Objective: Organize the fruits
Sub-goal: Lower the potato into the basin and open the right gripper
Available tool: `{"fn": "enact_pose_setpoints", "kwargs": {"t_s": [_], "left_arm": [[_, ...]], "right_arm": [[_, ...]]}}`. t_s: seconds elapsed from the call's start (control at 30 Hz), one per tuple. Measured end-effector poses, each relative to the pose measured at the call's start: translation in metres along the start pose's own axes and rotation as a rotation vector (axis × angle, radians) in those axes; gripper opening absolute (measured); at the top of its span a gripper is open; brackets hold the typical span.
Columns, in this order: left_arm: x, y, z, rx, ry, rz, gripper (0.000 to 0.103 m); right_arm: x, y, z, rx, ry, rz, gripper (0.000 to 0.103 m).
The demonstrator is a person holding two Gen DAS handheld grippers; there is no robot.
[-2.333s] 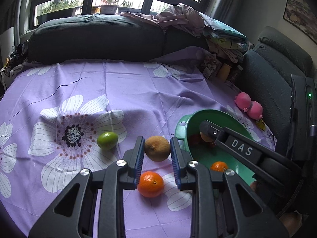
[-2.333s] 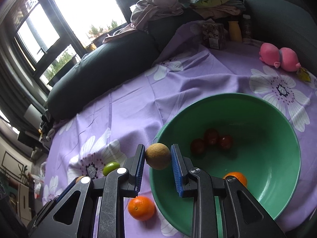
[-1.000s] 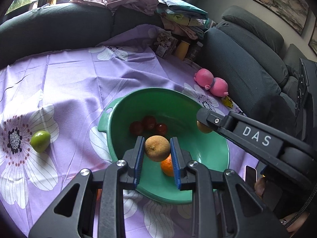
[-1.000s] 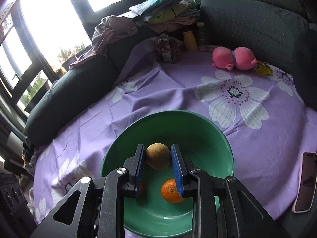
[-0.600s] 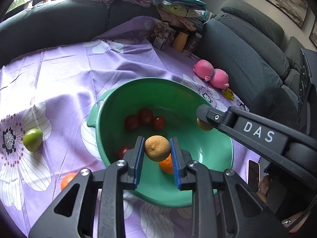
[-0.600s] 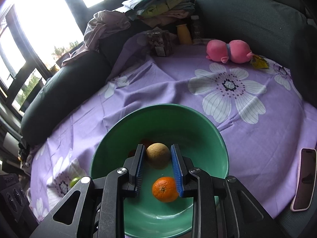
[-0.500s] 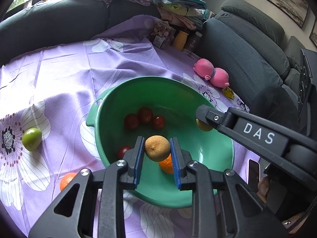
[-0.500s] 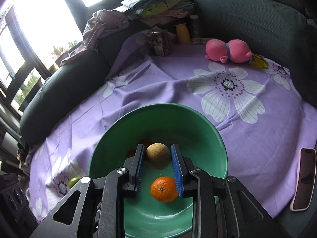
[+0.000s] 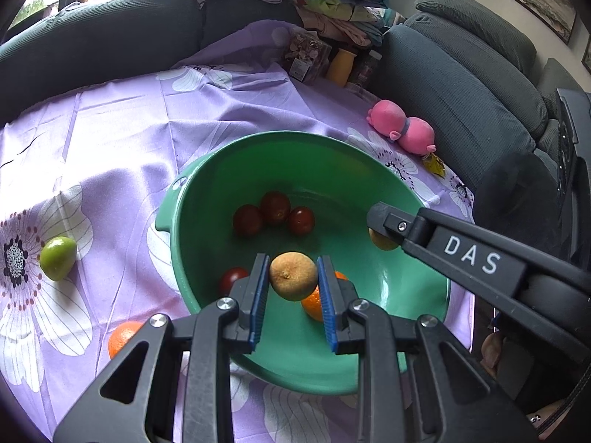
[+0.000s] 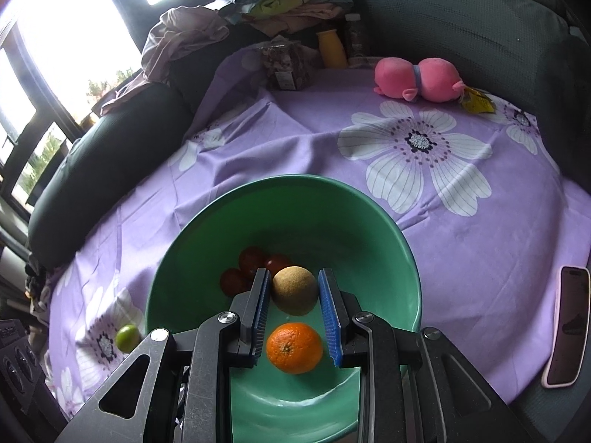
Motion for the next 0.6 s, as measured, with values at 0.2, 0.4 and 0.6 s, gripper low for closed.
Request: {"fn": "enact_pose_setpoints", "kwargs": {"t_s": [0.2, 0.4, 0.6], "left_arm": [[0.0001, -0.0003, -0.0034, -0.001, 0.013, 0.001, 0.026], [0.0011, -0.0005, -0.0072, -0.006, 0.017, 0.003, 0.026], [0.0021, -0.0012, -0.0103, -0.016, 0.011, 0.0, 0.026]], "right_arm": [[0.0014, -0.001, -0.0043, -0.015, -0.011, -0.002, 0.03], [0.0037, -0.0016, -0.0074, -0.028, -0.024, -0.005, 0.03], [0.0049, -0.0028, -0.0098, -0.038, -0.038, -0.005, 0.03]]}}
Point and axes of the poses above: each gripper's, at about its wrist camera, not at the fingertips, and z roughly against the way its jaws point, x to its right, y to its top, the point moved 9 cm from there along -z, roughly the way its jaws point, and after that the axes turned 7 degrees about -x, right-handed, at the moved point
